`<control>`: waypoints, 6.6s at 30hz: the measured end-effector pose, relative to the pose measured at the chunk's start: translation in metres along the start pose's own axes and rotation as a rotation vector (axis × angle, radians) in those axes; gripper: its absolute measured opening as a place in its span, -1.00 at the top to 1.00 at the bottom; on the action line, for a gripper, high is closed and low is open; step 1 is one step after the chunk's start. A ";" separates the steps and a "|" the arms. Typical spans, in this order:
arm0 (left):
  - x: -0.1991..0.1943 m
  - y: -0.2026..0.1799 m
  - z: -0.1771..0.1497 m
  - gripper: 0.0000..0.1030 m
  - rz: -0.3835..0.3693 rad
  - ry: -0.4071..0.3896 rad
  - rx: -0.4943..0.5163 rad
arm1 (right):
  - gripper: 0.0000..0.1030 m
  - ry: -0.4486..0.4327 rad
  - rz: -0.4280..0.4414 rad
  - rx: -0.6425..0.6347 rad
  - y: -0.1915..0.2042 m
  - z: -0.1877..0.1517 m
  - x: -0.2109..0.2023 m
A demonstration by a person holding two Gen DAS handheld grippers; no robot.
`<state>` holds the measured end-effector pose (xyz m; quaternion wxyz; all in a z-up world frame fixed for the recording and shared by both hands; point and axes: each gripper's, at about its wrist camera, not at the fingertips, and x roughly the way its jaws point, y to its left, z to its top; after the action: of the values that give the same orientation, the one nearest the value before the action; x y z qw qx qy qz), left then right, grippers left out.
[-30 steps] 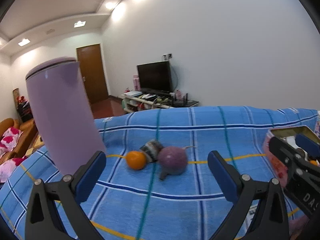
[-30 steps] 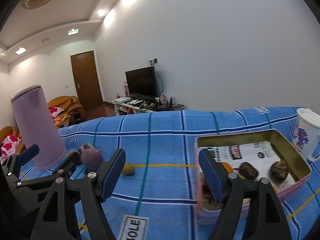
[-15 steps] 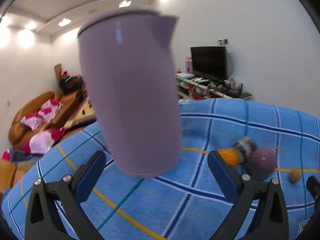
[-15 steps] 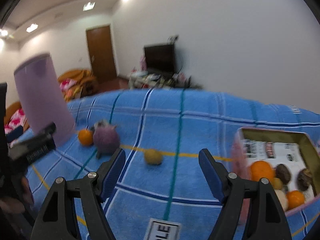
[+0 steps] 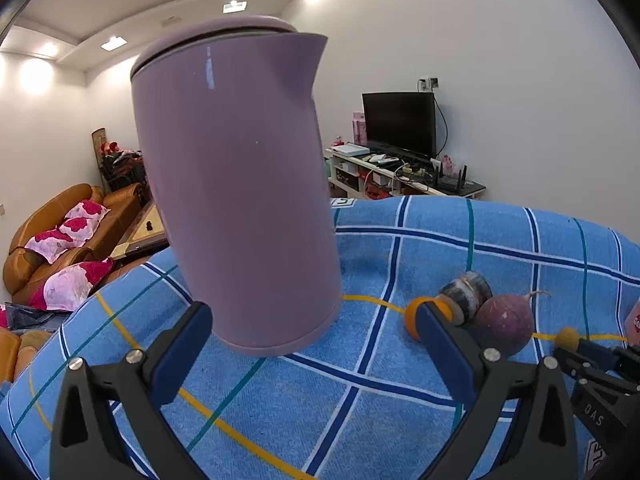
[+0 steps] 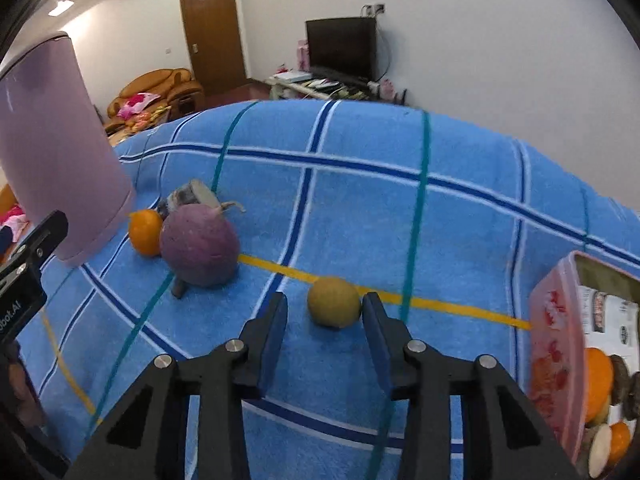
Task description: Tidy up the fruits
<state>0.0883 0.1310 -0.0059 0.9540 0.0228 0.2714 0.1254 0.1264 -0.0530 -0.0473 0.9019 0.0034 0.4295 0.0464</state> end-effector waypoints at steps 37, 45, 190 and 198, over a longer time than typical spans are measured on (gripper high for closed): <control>0.046 -0.127 -0.007 -0.03 -0.283 0.348 0.010 | 0.48 -0.397 -0.010 0.079 -0.035 -0.039 -0.097; 0.032 -0.113 -0.010 -0.02 -0.336 0.321 -0.038 | 0.48 -0.402 -0.014 0.080 -0.034 -0.036 -0.096; -0.162 -0.195 -0.040 -0.02 -0.479 -0.086 0.142 | 0.48 -0.501 -0.257 0.130 -0.170 -0.115 -0.193; -0.167 -0.208 -0.037 -0.02 -0.506 -0.100 0.157 | 0.48 -0.503 -0.298 0.160 -0.193 -0.118 -0.200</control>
<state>-0.0216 -0.1131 0.0249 0.9625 0.0342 0.2301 -0.1396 -0.0749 -0.2665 0.0238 0.9737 0.0227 0.1908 -0.1225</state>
